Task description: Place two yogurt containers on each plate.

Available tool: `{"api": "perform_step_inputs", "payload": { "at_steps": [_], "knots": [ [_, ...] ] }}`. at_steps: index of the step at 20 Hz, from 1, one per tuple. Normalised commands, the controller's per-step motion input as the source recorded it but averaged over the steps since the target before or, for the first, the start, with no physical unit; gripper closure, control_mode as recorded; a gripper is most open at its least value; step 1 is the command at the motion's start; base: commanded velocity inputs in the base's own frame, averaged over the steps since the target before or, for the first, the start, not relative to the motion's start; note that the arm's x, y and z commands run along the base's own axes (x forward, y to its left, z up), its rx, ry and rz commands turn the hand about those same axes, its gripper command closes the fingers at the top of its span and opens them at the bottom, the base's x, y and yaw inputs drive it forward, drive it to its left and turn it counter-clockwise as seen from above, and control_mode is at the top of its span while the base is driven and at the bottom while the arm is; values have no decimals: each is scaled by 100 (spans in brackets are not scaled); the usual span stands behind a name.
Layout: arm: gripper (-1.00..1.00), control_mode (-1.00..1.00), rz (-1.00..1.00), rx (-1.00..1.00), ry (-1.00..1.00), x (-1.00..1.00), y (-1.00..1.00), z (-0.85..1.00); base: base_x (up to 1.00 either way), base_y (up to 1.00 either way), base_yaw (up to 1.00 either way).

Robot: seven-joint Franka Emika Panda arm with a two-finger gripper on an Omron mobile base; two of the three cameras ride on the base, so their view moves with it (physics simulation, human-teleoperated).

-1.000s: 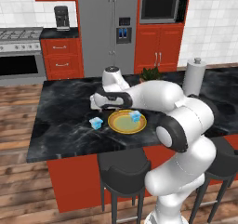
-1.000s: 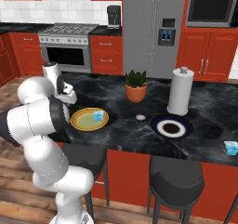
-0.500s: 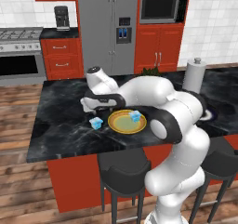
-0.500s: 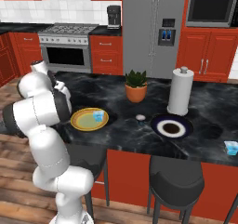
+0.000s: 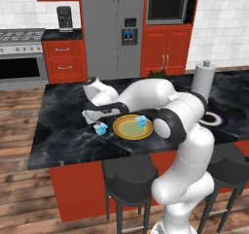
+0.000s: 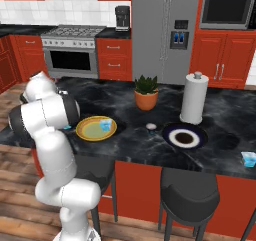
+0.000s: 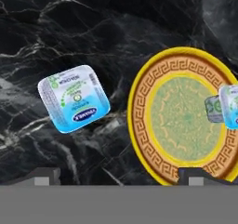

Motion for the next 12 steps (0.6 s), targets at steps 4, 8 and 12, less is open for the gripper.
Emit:
{"api": "perform_step_inputs", "payload": {
  "at_steps": [4, 8, 12],
  "knots": [
    [-100, -100, 19, 5, 14, 16, 0, -16, 0, 0, 0],
    [-100, -100, 21, 3, 13, 29, 0, -17, 0, 0, 0],
    [-100, -100, 19, 1, 13, 38, 7, -4, 0, 0, 0]
  ]
}}
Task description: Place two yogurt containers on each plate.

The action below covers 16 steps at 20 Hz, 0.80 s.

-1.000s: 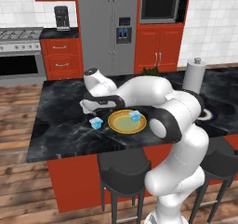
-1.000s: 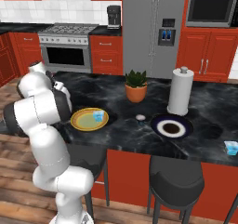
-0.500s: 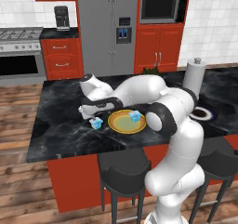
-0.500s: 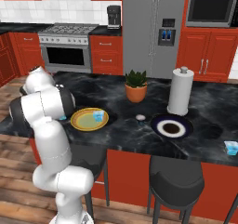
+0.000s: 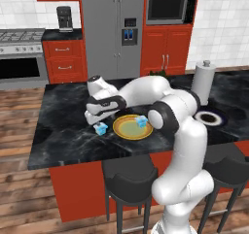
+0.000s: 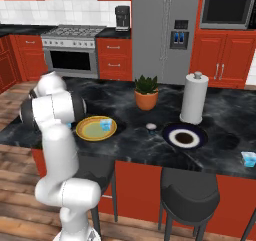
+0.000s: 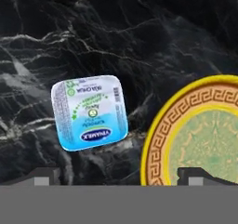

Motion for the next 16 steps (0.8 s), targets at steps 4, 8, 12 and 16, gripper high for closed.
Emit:
{"api": "perform_step_inputs", "payload": {
  "at_steps": [4, 8, 12, 16],
  "knots": [
    [-100, -100, 16, 0, 17, 39, 13, -6, 0, 0, 0],
    [-100, -100, 13, 0, 17, 36, 20, -18, 0, 0, 0],
    [-100, -100, 10, 1, 9, 12, 33, -18, 0, 0, 0],
    [-100, -100, 8, 0, 2, 1, 27, -9, 0, 0, 0]
  ]
}}
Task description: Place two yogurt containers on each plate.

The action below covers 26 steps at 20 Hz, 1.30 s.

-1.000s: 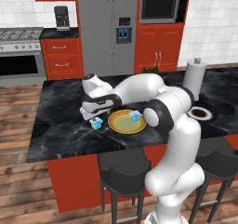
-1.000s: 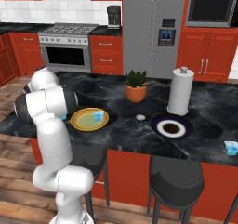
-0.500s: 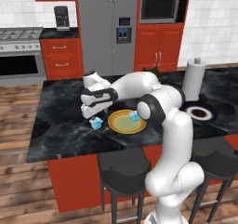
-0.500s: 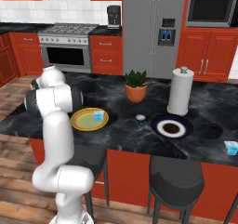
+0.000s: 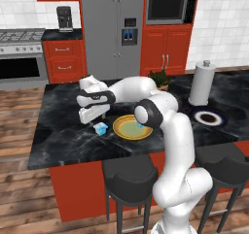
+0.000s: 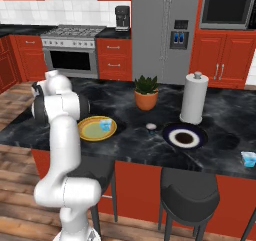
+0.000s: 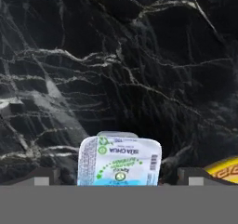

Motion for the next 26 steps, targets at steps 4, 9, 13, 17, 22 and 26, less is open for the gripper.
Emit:
{"api": "perform_step_inputs", "payload": {
  "at_steps": [4, 9, 13, 17, 22, 26],
  "knots": [
    [-100, -100, 4, 0, 2, 11, 13, -14, 0, 0, 0],
    [-100, -100, 0, 0, 1, 7, -4, -24, 0, 0, 0],
    [-100, -100, 0, 0, 1, -5, -8, -19, 0, 0, 0],
    [-100, -100, 0, 0, 0, -4, -3, -17, 0, 0, 0],
    [-100, -100, 0, 0, 0, -24, -11, -3, 0, 0, 0],
    [-100, -100, 0, 0, 0, -16, -14, -7, 0, 0, 0]
  ]
}}
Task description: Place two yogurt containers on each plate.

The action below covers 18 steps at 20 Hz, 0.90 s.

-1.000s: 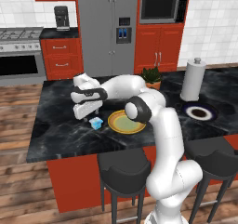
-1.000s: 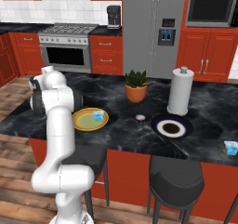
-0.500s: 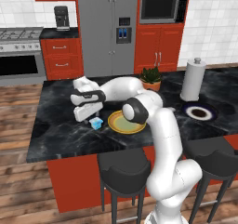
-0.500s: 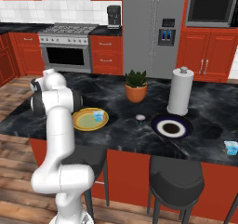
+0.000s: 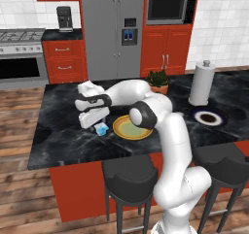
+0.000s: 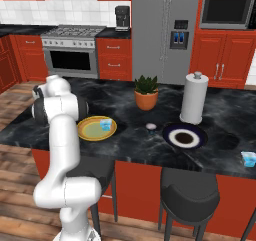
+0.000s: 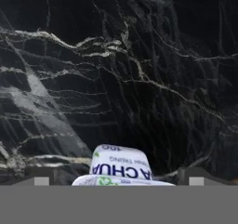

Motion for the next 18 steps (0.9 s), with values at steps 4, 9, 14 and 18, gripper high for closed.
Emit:
{"api": "perform_step_inputs", "payload": {
  "at_steps": [4, 9, 14, 18],
  "knots": [
    [-100, -100, 0, 0, 0, 0, -10, -9, 0, 0, 0],
    [-100, -100, 0, 0, 0, 0, -13, -9, 0, 0, 0],
    [-100, -100, 0, 0, 0, 0, -5, -14, 0, 0, 0],
    [-100, -100, 0, 0, 0, 0, 0, -10, 0, 0, 0]
  ]
}}
